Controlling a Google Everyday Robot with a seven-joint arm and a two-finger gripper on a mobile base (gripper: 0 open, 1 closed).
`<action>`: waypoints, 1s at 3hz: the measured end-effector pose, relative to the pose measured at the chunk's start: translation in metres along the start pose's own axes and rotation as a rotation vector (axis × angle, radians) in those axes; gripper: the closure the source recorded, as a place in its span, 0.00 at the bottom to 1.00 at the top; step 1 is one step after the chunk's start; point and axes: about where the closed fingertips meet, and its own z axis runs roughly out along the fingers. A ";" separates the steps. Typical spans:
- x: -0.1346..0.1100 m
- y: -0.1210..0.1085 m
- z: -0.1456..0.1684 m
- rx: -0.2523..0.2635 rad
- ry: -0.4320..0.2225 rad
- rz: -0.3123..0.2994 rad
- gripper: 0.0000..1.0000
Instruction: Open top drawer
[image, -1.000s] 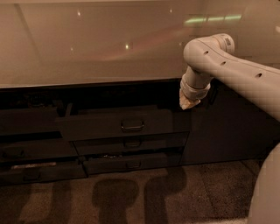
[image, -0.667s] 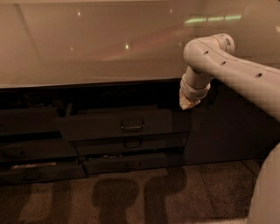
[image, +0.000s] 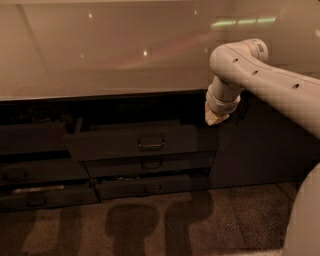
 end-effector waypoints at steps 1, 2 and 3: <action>0.000 0.000 0.000 0.000 0.000 0.000 0.37; 0.000 0.000 0.000 0.000 0.000 0.000 0.14; 0.000 0.000 0.000 0.000 0.000 0.000 0.00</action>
Offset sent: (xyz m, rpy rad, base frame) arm 0.0000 0.0000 0.0000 0.0000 0.0000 0.0000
